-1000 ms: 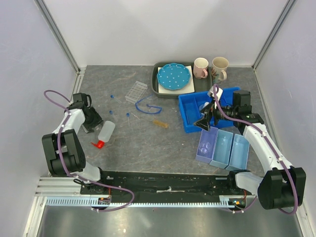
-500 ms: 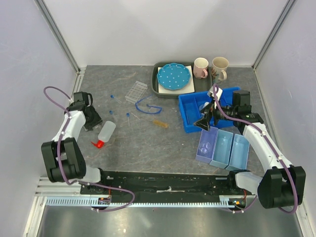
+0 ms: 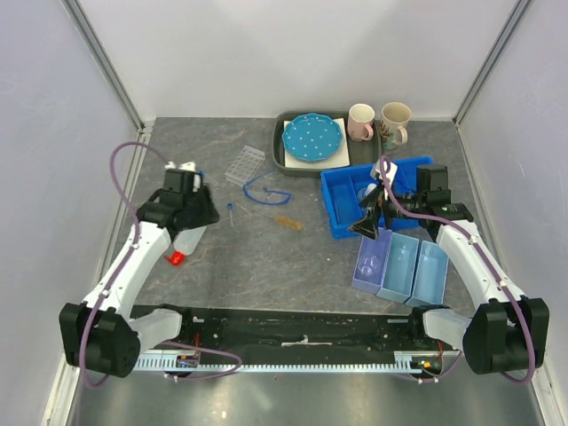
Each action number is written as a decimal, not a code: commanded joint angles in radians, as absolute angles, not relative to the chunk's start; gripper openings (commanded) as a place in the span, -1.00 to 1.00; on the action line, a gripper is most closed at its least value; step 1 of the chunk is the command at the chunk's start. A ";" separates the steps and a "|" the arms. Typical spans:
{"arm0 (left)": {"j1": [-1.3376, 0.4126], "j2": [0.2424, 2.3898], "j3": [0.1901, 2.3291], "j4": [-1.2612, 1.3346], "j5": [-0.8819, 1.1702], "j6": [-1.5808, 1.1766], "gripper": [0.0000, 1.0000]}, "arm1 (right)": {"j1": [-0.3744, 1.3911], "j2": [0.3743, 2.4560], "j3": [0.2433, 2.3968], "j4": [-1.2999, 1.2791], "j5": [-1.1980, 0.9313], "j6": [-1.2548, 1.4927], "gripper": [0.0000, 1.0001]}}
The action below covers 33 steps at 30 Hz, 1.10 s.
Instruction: Organize the chemistry lab equipment
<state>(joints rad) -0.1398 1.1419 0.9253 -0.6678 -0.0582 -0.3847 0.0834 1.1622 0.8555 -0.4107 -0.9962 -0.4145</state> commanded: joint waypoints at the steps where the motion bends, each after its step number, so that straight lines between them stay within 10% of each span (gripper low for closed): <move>1: -0.334 1.130 0.926 -0.667 0.041 -0.465 -0.72 | 0.087 1.158 0.890 -0.474 -1.055 -0.563 0.96; 25: -0.954 1.712 1.218 -0.664 -0.141 -0.606 -0.59 | 0.086 1.164 0.885 -0.554 -1.048 -0.699 0.96; 33: -0.979 1.710 1.213 -0.667 -0.155 -0.604 0.17 | 0.087 1.169 0.887 -0.566 -1.048 -0.713 0.96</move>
